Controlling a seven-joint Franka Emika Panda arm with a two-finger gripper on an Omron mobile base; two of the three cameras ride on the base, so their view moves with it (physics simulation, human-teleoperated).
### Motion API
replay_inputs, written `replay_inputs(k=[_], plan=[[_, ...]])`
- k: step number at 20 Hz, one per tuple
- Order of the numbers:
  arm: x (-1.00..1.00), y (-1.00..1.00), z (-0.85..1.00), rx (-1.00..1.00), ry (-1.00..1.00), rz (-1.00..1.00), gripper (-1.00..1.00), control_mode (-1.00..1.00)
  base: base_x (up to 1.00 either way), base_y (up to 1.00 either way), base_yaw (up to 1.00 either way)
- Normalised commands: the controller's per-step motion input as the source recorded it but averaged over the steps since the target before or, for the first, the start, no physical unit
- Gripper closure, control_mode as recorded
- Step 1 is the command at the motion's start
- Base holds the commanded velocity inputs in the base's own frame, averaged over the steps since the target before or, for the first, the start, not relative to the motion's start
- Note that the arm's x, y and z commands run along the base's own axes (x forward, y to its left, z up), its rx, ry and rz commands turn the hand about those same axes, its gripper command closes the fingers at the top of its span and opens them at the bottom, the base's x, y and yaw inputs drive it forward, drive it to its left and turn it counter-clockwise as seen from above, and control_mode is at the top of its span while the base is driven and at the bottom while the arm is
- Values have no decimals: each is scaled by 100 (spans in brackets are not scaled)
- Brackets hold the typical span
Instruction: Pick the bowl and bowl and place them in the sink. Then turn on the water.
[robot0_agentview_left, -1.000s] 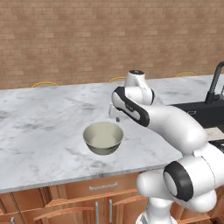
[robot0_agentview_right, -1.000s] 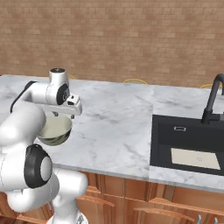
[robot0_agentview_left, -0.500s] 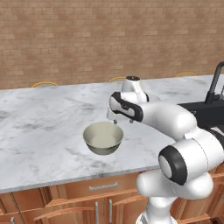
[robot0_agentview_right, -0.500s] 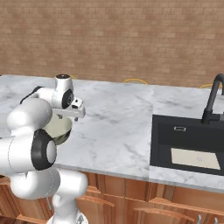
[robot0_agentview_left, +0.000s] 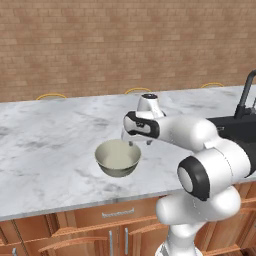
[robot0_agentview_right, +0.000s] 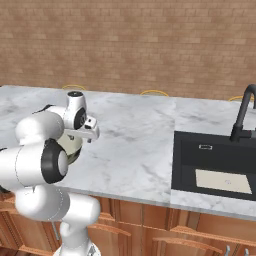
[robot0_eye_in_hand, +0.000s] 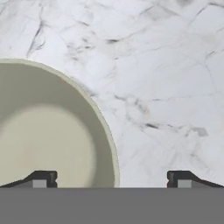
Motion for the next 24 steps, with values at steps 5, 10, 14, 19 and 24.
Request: replay_inputs(k=[5, 10, 14, 19, 24], plan=[[2, 0, -33, 0, 0, 0, -100, -100, 0, 0, 0], [1, 0, -31, 0, 0, 0, -100, -100, 0, 0, 0], [0, 6, -31, 0, 0, 0, -100, -100, 0, 0, 0], [0, 4, -20, 0, 0, 0, -100, -100, 0, 0, 0], [0, 0, 0, 0, 0, 0, 100, -100, 0, 0, 0]])
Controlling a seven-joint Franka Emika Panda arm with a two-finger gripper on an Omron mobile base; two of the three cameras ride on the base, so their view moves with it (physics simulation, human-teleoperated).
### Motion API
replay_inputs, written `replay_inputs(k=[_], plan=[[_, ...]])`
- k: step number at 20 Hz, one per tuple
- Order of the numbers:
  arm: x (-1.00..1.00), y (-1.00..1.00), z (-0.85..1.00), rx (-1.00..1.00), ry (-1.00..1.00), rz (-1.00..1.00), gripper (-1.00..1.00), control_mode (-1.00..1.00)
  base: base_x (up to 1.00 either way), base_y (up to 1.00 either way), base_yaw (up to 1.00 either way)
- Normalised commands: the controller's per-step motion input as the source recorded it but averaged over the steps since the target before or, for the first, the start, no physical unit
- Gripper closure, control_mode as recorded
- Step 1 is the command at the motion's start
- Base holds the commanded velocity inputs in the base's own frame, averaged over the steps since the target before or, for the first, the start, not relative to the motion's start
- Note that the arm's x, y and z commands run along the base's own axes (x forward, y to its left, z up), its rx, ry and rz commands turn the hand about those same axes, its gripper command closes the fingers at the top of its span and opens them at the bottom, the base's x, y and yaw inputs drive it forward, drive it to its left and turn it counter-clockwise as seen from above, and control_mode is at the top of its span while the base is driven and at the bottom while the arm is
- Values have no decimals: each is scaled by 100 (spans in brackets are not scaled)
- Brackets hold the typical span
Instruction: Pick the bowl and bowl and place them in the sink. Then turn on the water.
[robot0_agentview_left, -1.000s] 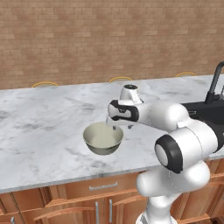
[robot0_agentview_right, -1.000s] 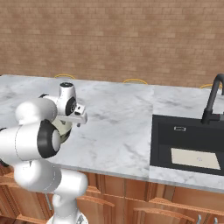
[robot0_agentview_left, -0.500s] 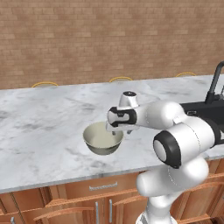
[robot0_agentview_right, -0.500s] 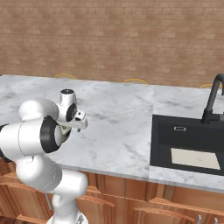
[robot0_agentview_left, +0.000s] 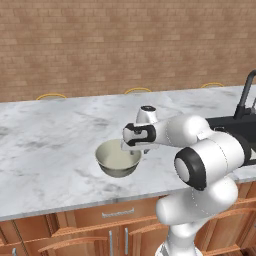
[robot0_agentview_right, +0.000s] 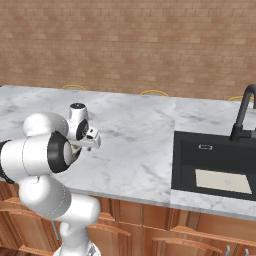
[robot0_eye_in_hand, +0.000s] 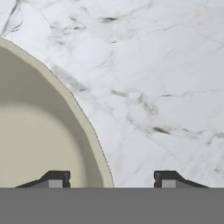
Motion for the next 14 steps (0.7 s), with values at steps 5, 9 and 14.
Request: replay_inputs(k=[5, 9, 14], plan=[[0, 0, 0, 0, 0, 0, 100, -100, 0, 0, 0], [6, 0, 2, 0, 0, 0, 100, -100, 0, 0, 0], [2, 0, 34, 0, 0, -2, 100, -100, 0, 0, 0]])
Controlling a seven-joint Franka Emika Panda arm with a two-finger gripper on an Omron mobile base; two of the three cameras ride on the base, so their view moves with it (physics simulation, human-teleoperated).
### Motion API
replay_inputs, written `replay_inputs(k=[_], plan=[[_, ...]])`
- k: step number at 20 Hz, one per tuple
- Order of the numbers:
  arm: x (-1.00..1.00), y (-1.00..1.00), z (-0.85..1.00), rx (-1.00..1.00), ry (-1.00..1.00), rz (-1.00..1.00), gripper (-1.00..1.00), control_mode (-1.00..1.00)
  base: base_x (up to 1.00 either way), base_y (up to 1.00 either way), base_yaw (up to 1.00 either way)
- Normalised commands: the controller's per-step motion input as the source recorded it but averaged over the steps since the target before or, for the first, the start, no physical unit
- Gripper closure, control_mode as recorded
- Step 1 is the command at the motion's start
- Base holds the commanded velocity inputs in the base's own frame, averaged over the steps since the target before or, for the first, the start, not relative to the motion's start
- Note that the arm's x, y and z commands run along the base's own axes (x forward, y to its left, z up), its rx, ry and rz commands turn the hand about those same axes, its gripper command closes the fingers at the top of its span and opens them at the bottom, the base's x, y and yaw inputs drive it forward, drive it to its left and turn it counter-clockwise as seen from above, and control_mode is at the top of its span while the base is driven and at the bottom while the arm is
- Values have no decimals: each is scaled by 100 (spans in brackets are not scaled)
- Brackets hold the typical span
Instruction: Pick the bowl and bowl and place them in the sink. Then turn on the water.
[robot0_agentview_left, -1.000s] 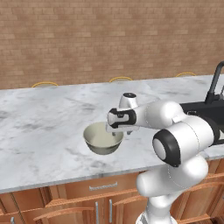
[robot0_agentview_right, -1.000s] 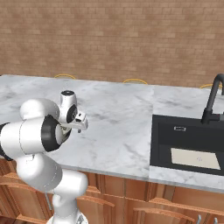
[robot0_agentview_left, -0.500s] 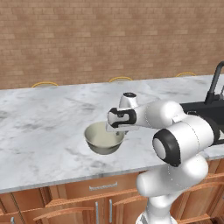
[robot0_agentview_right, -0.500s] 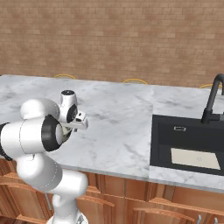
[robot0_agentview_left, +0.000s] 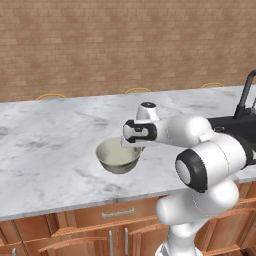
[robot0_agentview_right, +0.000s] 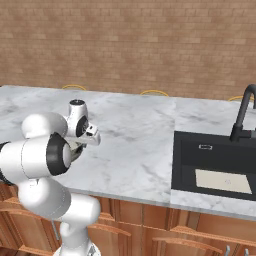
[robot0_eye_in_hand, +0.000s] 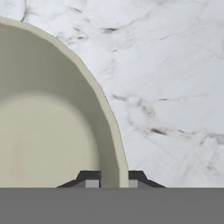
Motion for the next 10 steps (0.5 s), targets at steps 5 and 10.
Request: replay_inputs(k=[5, 10], plan=[[-10, -22, 66, 0, 0, -4, 100, -100, 0, 0, 0], [-9, -52, 65, 1, 0, -4, 100, -100, 0, 0, 0]])
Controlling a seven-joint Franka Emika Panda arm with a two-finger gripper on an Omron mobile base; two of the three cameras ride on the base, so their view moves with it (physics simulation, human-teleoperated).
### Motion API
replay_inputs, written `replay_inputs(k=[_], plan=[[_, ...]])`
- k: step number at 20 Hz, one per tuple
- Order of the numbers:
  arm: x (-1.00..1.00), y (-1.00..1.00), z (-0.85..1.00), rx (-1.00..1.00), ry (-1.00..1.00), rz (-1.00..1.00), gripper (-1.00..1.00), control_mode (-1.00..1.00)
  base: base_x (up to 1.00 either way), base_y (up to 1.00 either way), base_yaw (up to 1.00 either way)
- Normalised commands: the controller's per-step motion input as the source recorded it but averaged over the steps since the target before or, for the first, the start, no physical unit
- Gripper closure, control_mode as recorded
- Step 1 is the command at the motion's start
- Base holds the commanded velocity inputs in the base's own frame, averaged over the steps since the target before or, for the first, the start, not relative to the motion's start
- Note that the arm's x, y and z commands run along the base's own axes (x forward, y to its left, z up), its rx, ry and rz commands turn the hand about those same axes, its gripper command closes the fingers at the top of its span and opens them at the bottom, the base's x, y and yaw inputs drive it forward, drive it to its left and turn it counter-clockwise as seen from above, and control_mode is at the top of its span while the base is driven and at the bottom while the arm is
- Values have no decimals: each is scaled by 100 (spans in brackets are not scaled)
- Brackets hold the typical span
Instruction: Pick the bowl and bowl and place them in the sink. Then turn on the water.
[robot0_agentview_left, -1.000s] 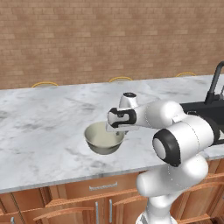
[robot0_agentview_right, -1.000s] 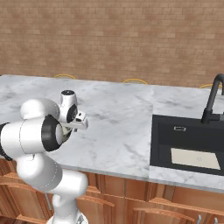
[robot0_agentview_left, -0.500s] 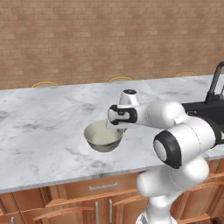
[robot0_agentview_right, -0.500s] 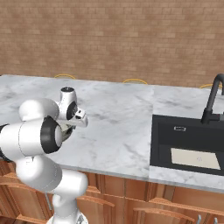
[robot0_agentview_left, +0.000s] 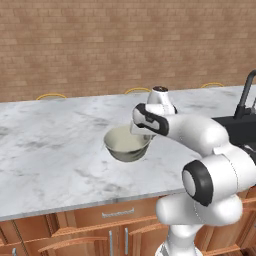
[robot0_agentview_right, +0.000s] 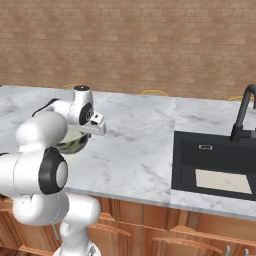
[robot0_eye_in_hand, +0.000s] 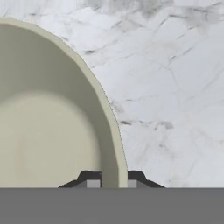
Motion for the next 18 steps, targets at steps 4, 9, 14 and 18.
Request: replay_inputs(k=[4, 9, 14, 18], plan=[[-9, -55, 58, 0, 0, -5, 100, -100, 0, 0, 0], [-11, -61, 46, 0, 0, -2, 100, -100, 0, 0, 0], [-34, -44, 28, 0, -2, -2, 100, -100, 0, 0, 0], [-43, -41, 24, 0, -1, -3, 100, -100, 0, 0, 0]])
